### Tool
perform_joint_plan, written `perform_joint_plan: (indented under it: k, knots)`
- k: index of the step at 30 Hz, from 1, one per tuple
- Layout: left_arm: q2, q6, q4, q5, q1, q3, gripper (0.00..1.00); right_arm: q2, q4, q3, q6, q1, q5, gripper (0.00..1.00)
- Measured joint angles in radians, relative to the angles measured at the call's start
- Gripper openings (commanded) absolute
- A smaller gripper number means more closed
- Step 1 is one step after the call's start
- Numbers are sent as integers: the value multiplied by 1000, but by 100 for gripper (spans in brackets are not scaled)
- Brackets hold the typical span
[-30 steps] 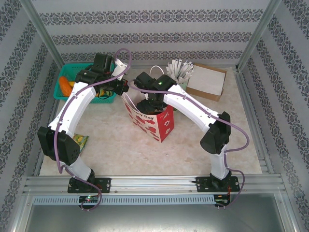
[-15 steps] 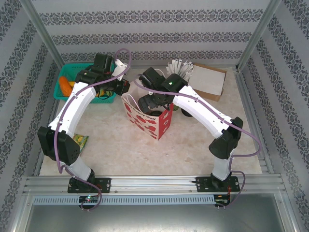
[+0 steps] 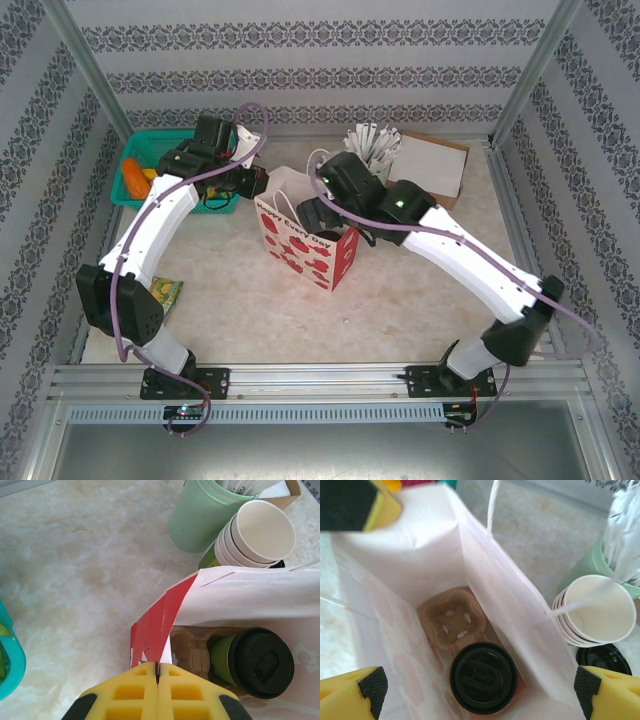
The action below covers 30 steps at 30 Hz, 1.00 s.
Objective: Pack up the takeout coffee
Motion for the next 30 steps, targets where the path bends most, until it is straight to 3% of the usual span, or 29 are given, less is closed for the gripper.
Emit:
perform_joint_plan:
  k: [6,10,13,19,23,30]
  knots:
    - [-20,-67,15,-19,0,-25,0,-214,128,-218,122,-10,79,98]
    - [-37,-101,25,-21,0,-47,0,-355,153,-410,339,-156,-1,98]
    - [-42,-116,28,-21,0,-55,0,-370,117,-471,481,-232,-45,96]
    - [-42,-150,29,-24,0,-55,1,-252,63,-393,582,-213,-145,89]
    - [-44,-195,28,-46,-1,-55,1,-161,23,-285,586,-203,-171,76]
    - [-95,-341,14,-160,-26,-84,1,-82,7,-192,560,-216,-217,79]
